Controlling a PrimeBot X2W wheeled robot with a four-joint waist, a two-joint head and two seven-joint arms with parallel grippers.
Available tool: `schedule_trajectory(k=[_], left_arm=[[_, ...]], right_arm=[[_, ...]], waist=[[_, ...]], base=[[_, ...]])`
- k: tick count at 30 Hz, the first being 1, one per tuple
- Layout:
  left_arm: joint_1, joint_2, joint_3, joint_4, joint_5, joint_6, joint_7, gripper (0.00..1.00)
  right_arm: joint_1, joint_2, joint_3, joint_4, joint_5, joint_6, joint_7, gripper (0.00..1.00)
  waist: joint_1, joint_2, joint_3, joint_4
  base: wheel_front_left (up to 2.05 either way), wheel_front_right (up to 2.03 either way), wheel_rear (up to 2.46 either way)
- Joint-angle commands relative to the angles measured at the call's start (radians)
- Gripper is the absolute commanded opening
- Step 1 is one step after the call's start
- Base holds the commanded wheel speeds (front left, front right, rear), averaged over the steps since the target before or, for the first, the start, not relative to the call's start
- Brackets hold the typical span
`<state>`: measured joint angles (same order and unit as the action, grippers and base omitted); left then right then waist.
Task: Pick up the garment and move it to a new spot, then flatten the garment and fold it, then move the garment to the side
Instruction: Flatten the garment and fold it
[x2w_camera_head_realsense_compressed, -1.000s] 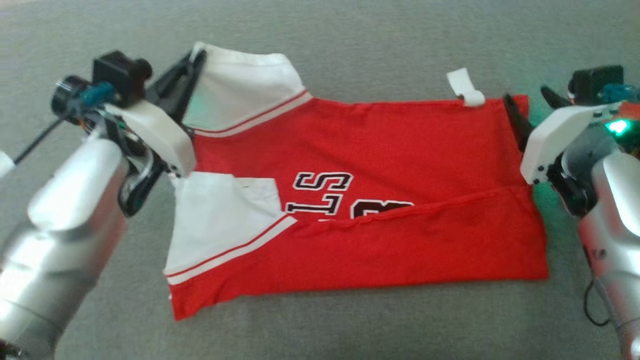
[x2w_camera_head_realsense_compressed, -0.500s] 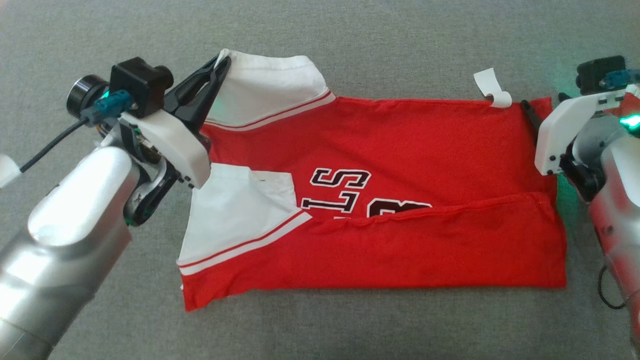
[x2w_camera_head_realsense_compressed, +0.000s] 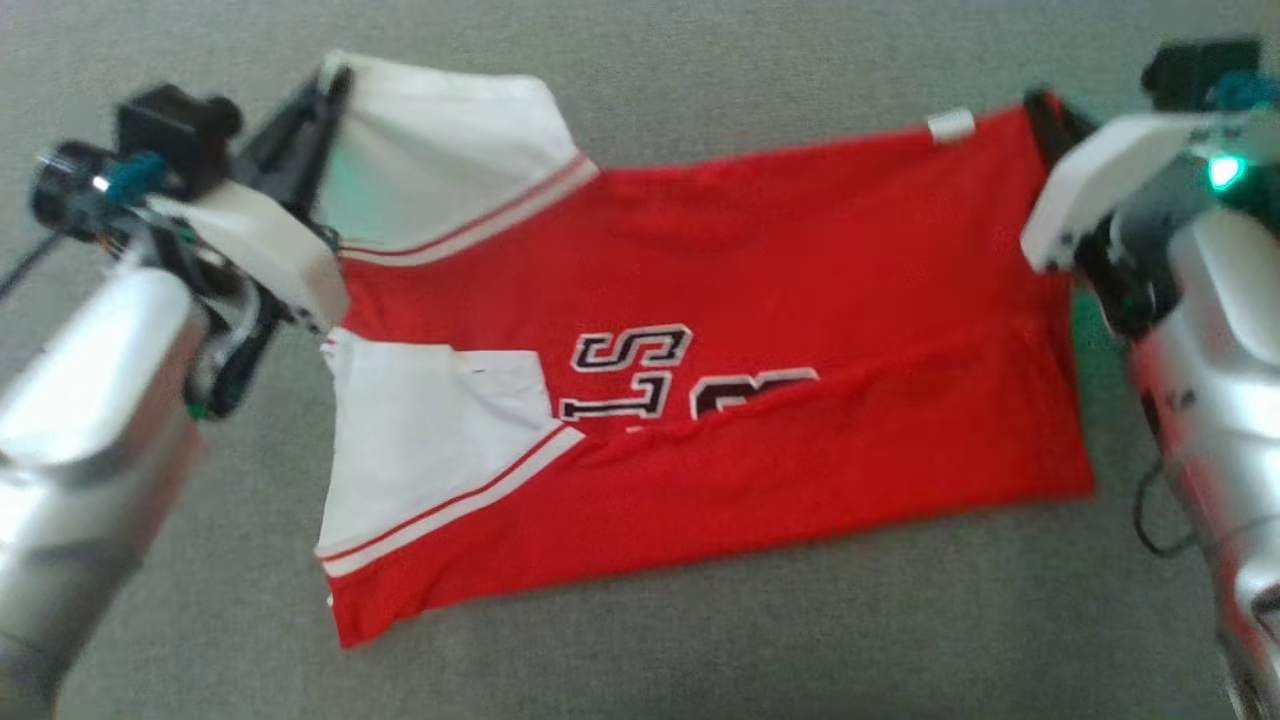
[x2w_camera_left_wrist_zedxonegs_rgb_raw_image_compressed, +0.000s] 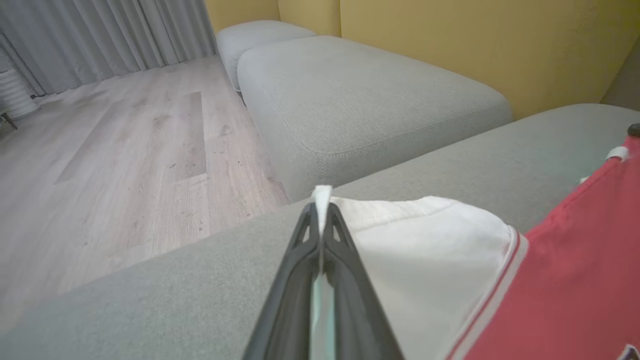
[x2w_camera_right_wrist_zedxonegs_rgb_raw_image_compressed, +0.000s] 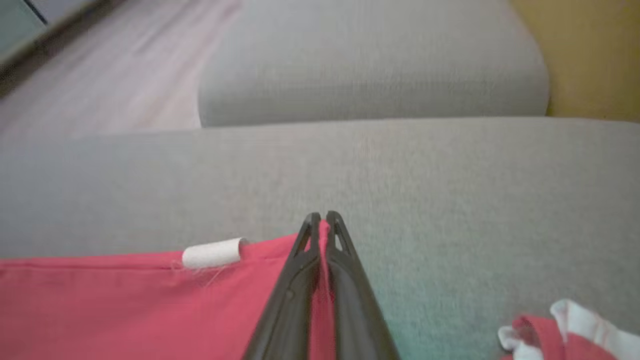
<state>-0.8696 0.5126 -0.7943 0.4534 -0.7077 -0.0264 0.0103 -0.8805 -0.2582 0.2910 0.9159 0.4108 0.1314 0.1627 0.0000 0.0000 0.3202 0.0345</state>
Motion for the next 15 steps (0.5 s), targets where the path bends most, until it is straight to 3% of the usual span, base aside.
schedule_trajectory(k=[1, 8, 15], left_arm=[[-0.073, 0.051, 0.061, -0.013, -0.002, 0.006, -0.012, 0.0], [-0.2, 0.033, 0.098, 0.144, 0.004, -0.017, -0.081, 0.0], [-0.311, -0.033, 0.094, 0.304, 0.017, -0.057, -0.164, 0.0]], right_arm=[[-0.043, 0.012, 0.005, -0.04, 0.016, -0.001, -0.014, 0.0], [-0.134, 0.041, 0.022, -0.074, 0.101, -0.001, -0.081, 0.0], [-0.223, 0.052, 0.012, -0.02, 0.14, -0.001, -0.177, 0.0]], waist=[[0.0, 0.0, 0.004, -0.01], [0.0, 0.0, 0.029, -0.048], [0.0, 0.0, 0.045, -0.044]], base=[[0.0, 0.0, 0.0], [0.0, 0.0, 0.0], [0.0, 0.0, 0.0]])
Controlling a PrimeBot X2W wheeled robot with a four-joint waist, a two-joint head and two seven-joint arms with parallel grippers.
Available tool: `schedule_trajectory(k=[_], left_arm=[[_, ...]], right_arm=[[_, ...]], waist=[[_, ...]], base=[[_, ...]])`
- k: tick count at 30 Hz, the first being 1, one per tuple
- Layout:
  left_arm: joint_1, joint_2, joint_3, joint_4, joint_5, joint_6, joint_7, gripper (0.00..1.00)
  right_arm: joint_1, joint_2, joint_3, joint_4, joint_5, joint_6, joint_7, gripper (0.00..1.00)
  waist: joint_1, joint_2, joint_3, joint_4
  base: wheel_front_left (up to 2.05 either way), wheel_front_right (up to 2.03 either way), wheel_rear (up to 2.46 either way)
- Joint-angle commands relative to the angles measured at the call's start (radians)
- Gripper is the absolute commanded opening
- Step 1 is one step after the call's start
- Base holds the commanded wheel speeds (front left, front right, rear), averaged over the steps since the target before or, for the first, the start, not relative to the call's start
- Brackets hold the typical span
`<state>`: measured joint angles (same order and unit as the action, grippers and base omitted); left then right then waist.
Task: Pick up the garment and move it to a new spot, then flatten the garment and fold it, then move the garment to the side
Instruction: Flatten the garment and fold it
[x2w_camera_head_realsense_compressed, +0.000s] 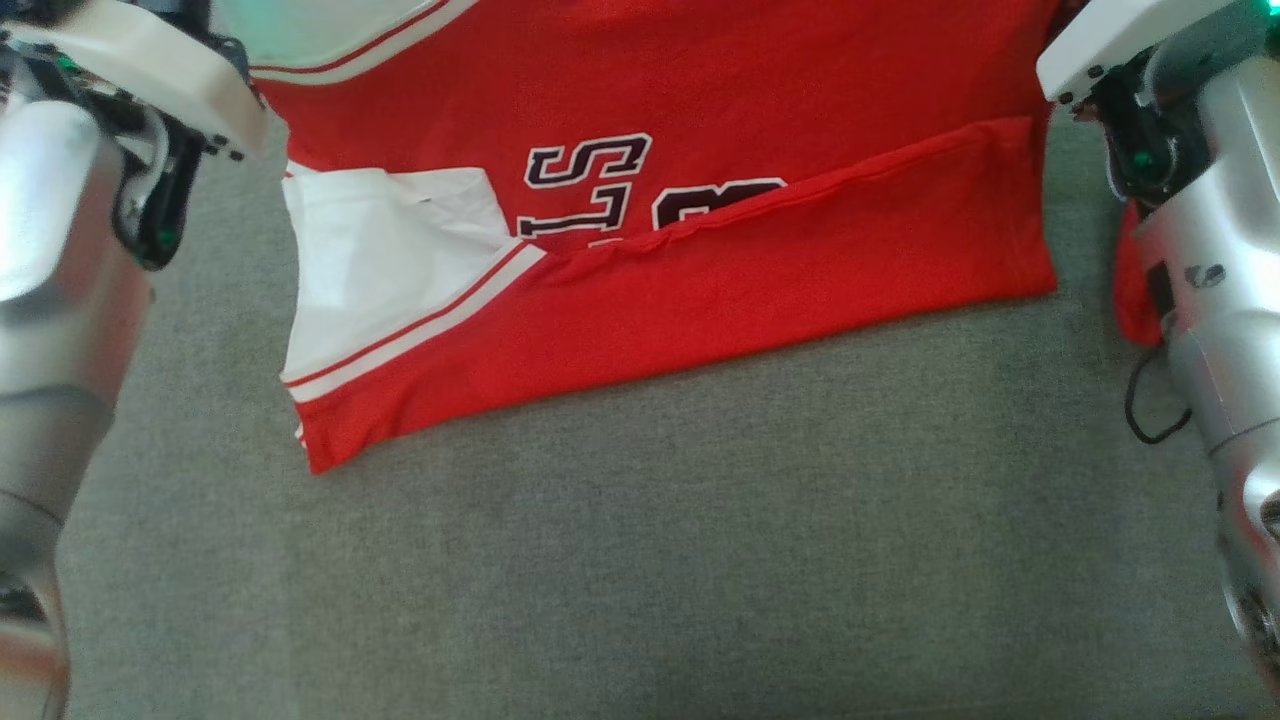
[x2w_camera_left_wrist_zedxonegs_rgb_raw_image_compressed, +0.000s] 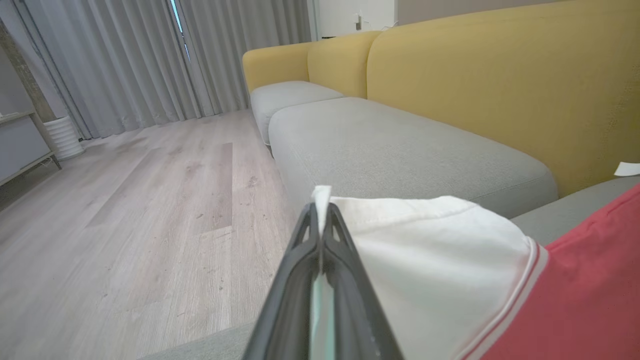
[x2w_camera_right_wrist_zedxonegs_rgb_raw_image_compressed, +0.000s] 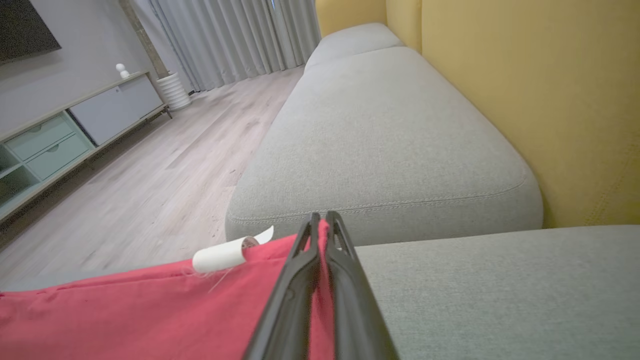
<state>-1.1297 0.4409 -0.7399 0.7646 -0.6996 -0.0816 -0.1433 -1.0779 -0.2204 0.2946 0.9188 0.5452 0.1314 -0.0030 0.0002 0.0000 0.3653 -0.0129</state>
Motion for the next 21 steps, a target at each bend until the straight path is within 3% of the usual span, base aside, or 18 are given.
schedule_trajectory(k=[1, 11, 15, 21], left_arm=[[-0.055, 0.029, 0.034, 0.007, 0.01, -0.008, -0.019, 0.0], [0.033, 0.011, -0.046, 0.002, -0.036, -0.047, -0.027, 0.0], [0.097, 0.055, -0.113, -0.108, -0.089, -0.049, 0.03, 0.0], [0.197, 0.184, -0.201, -0.303, -0.186, -0.049, 0.151, 0.0]], right_arm=[[-0.028, 0.015, 0.014, -0.015, 0.011, -0.001, -0.015, 0.0], [0.06, -0.043, 0.091, 0.031, 0.11, -0.001, 0.02, 0.0], [0.118, -0.09, 0.147, 0.017, 0.148, -0.001, 0.075, 0.0], [0.197, -0.175, 0.237, -0.024, 0.212, -0.001, 0.164, 0.0]], waist=[[-0.0002, 0.0, -0.001, 0.007], [-0.0002, 0.0, -0.05, 0.053], [-0.0002, 0.0, -0.079, 0.073], [-0.0002, 0.0, -0.12, 0.091]], base=[[0.0, 0.0, 0.0], [0.0, 0.0, 0.0], [0.0, 0.0, 0.0], [0.0, 0.0, 0.0]])
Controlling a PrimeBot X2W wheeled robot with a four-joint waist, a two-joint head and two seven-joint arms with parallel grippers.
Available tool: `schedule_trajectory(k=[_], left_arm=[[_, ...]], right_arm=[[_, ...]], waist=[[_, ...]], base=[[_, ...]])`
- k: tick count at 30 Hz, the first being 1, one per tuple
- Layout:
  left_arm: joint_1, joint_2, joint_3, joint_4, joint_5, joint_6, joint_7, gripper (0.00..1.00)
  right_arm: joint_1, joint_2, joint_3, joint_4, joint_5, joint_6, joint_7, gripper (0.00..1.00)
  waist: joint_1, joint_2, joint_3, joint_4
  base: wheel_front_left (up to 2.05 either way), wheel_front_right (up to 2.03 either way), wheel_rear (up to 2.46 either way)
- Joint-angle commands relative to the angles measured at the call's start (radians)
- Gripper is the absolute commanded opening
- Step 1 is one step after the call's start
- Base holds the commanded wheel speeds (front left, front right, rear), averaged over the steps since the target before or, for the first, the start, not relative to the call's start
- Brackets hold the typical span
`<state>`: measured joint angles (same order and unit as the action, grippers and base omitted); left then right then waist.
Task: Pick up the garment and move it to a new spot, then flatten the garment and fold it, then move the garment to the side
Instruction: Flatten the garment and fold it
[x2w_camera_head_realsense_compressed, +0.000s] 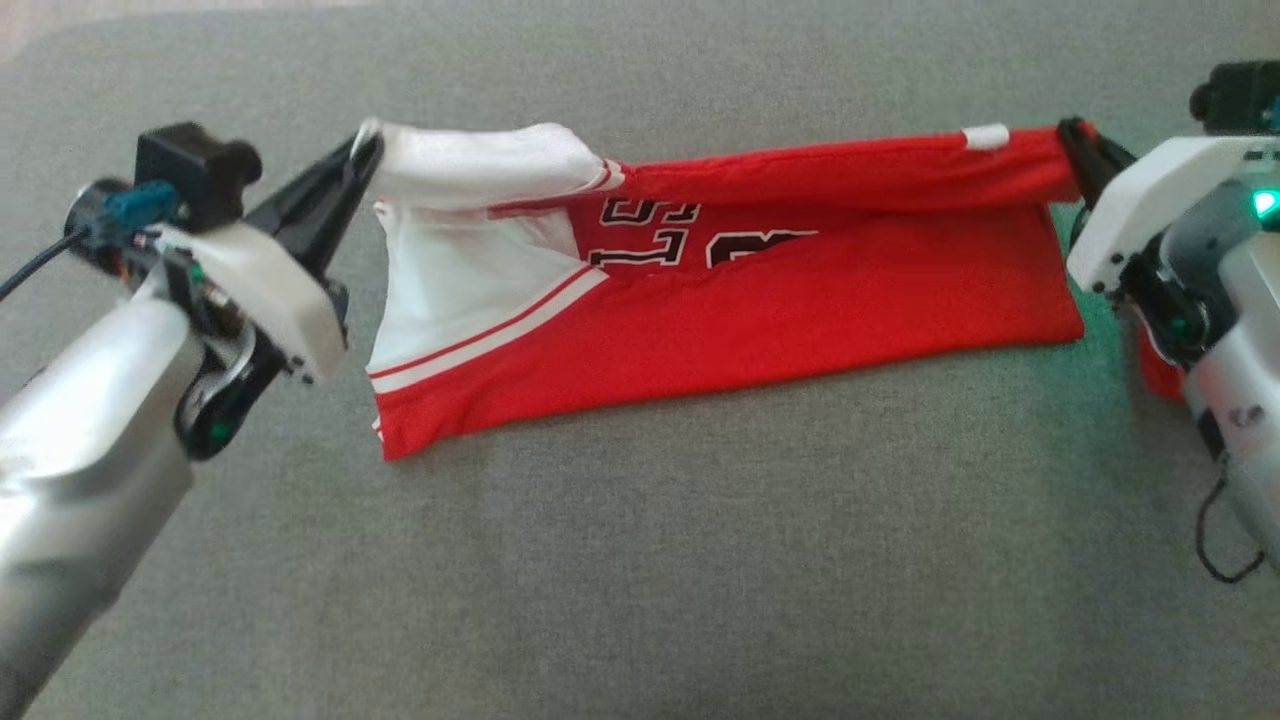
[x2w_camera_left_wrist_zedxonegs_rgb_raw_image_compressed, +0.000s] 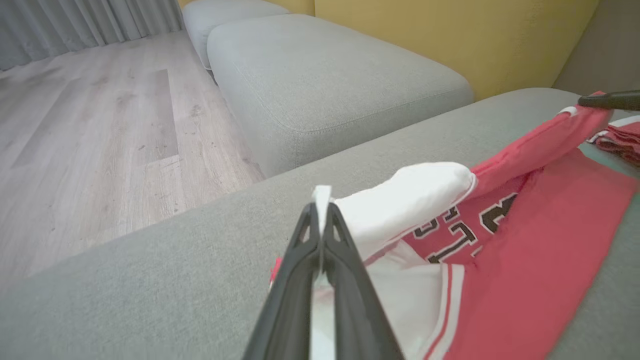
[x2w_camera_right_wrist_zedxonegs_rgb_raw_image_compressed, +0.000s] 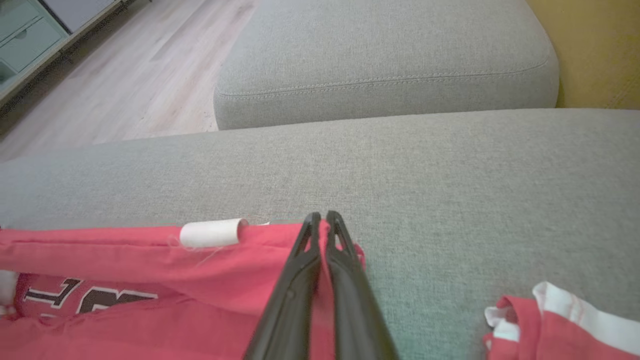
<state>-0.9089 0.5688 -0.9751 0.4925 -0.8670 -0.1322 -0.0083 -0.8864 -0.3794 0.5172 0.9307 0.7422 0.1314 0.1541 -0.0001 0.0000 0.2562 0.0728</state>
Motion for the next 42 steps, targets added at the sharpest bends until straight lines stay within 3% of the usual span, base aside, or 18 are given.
schedule_trajectory(k=[1, 8, 20, 27, 28, 29, 34, 39, 42], left_arm=[[-0.009, 0.073, 0.019, -0.056, -0.036, 0.002, 0.045, 0.0], [0.061, 0.175, -0.031, -0.193, -0.121, 0.002, 0.167, 0.0], [0.127, 0.218, -0.103, -0.264, -0.18, 0.007, 0.316, 0.0], [0.152, 0.203, -0.117, -0.26, -0.183, 0.023, 0.314, 0.0], [0.153, 0.198, -0.117, -0.256, -0.181, 0.027, 0.308, 0.42], [0.153, 0.193, -0.117, -0.253, -0.176, 0.03, 0.303, 1.0], [0.147, 0.159, -0.075, -0.22, -0.145, 0.099, 0.191, 1.0], [0.152, 0.094, 0.029, -0.173, -0.132, 0.208, -0.037, 1.0], [0.183, 0.05, 0.082, -0.159, -0.149, 0.249, -0.161, 1.0]], right_arm=[[0.015, -0.026, 0.024, -0.044, 0.028, -0.001, 0.021, 0.0], [0.069, -0.101, 0.111, -0.107, 0.101, -0.001, 0.147, 0.0], [0.114, -0.18, 0.232, -0.153, 0.143, -0.001, 0.299, 0.0], [0.125, -0.19, 0.243, -0.148, 0.176, -0.001, 0.328, 0.0], [0.124, -0.187, 0.24, -0.142, 0.175, -0.001, 0.323, 0.58], [0.124, -0.181, 0.232, -0.133, 0.182, -0.001, 0.319, 1.0], [0.095, -0.145, 0.175, -0.124, 0.2, -0.001, 0.218, 1.0], [0.068, -0.09, 0.093, -0.152, 0.235, -0.001, 0.052, 1.0], [0.072, -0.054, 0.063, -0.179, 0.232, -0.001, -0.053, 1.0]], waist=[[0.0001, 0.0, -0.017, 0.007], [0.0001, 0.0, -0.045, 0.006], [0.0001, 0.0, -0.045, -0.001], [0.0001, 0.0, -0.039, -0.011], [0.0001, 0.0, -0.039, -0.012], [0.0001, 0.0, -0.04, -0.014], [0.0001, 0.0, -0.055, -0.022], [0.0001, 0.0, -0.086, -0.03], [0.0001, 0.0, -0.115, -0.034]], base=[[0.0, 0.0, 0.0], [0.0, 0.0, 0.0], [0.0, 0.0, 0.0], [0.0, 0.0, 0.0], [0.0, 0.0, 0.0], [0.0, 0.0, 0.0], [0.0, 0.0, 0.0], [0.0, 0.0, 0.0], [0.0, 0.0, 0.0]])
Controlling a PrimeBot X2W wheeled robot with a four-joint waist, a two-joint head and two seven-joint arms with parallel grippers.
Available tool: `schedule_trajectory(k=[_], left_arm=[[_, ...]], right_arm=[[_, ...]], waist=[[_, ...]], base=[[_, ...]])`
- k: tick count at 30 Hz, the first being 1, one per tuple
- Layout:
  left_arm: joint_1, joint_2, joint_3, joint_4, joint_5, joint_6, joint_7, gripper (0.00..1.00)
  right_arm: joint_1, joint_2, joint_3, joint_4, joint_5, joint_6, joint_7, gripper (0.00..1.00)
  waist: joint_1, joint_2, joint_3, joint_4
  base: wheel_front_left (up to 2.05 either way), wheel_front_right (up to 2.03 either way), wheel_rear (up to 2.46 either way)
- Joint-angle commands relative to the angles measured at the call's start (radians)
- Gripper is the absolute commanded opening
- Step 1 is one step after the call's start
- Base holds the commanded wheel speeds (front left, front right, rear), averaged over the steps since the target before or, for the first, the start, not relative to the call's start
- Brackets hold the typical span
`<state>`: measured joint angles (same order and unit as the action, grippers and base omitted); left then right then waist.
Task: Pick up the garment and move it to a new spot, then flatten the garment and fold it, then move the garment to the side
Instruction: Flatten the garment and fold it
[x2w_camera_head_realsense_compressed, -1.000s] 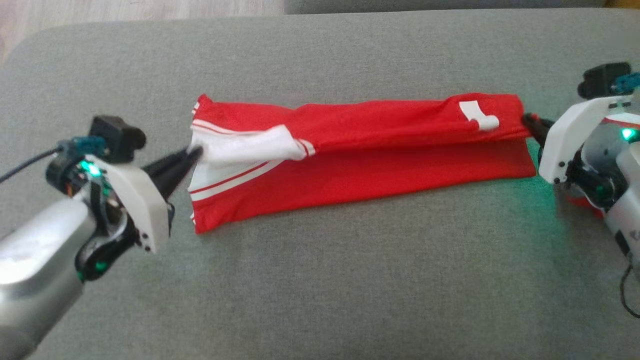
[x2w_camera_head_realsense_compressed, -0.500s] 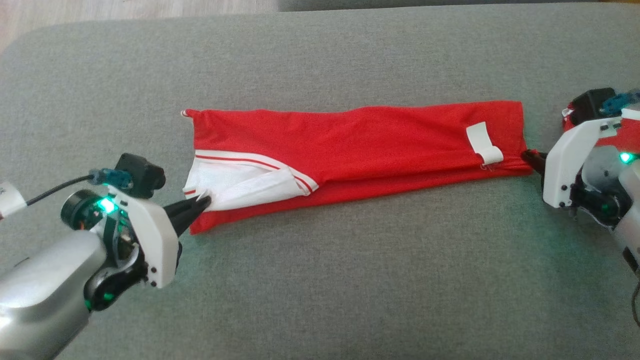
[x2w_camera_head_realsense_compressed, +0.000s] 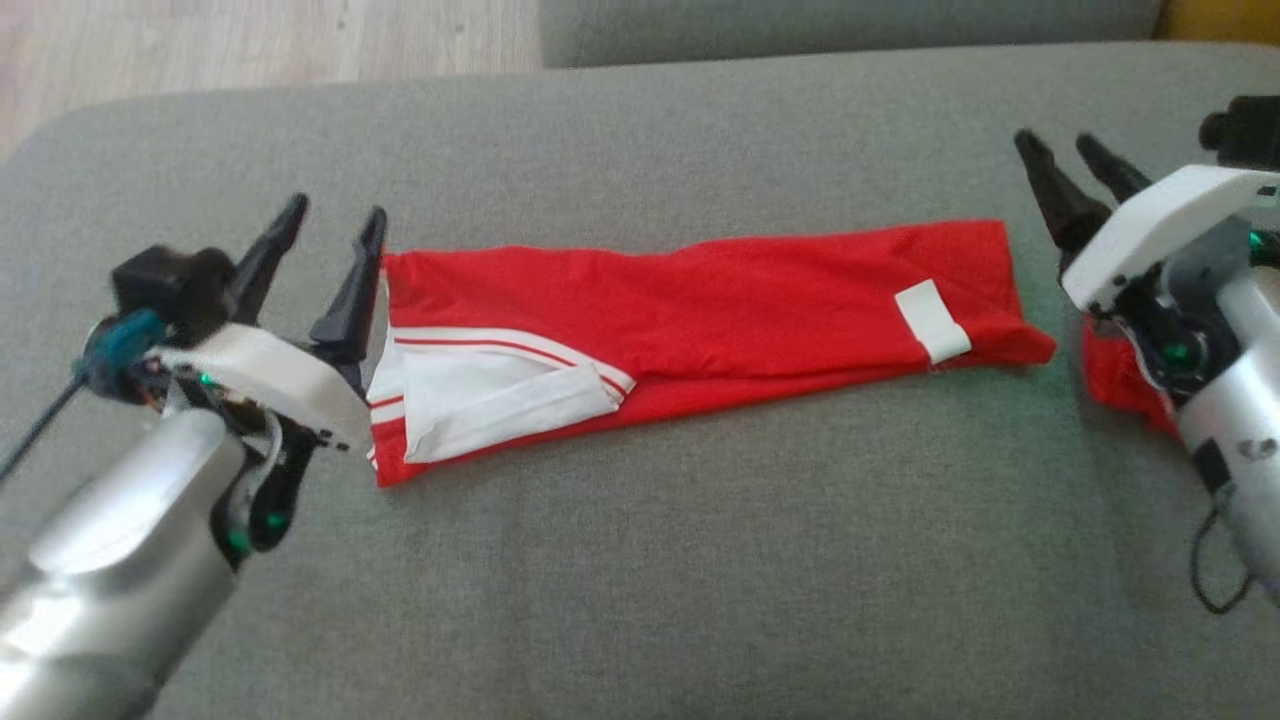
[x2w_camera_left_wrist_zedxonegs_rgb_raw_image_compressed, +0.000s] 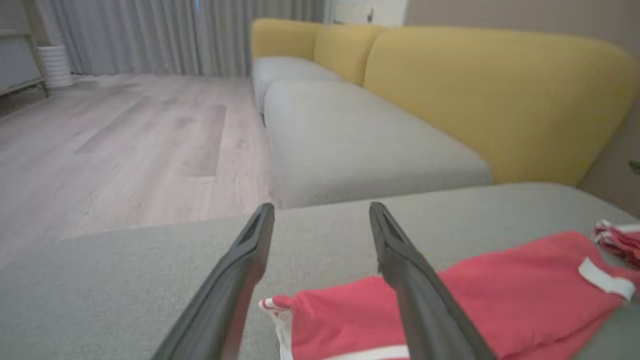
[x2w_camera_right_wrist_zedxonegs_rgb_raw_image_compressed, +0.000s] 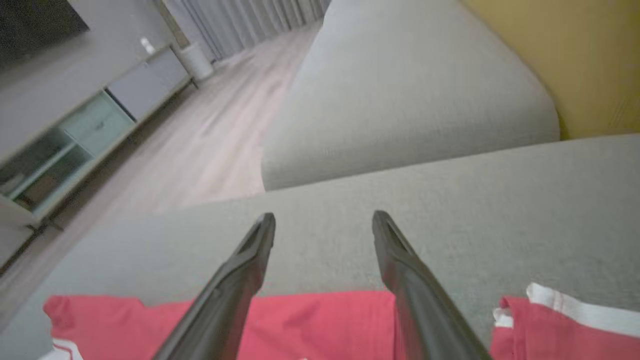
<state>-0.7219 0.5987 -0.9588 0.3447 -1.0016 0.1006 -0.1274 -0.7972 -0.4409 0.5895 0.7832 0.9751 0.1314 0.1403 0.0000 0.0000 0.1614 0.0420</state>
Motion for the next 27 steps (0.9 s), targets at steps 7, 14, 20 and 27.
schedule_trajectory(k=[7, 14, 20, 27], left_arm=[[0.139, -0.113, 0.266, -0.057, 0.024, 0.111, -0.133, 1.0], [0.368, -0.244, 0.431, -0.113, 0.254, 0.107, -0.134, 1.0], [0.54, -0.345, 0.569, -0.141, 0.43, 0.046, -0.134, 1.0], [0.652, -0.439, 0.698, -0.147, 0.574, -0.044, -0.134, 1.0]], right_arm=[[0.101, 0.103, -0.076, -0.093, -0.044, -0.001, -0.276, 1.0], [0.266, 0.188, -0.153, -0.12, -0.202, -0.001, -0.396, 1.0], [0.46, 0.313, -0.364, -0.251, -0.446, -0.001, -0.402, 1.0], [0.598, 0.382, -0.457, -0.343, -0.602, -0.001, -0.402, 1.0]], waist=[[0.0, 0.0, -0.087, 0.011], [0.0, 0.0, -0.133, 0.012], [0.0, 0.0, -0.158, 0.009], [0.0, 0.0, -0.155, 0.007]], base=[[0.0, 0.0, 0.0], [0.0, 0.0, 0.0], [0.0, 0.0, 0.0], [0.0, 0.0, 0.0]])
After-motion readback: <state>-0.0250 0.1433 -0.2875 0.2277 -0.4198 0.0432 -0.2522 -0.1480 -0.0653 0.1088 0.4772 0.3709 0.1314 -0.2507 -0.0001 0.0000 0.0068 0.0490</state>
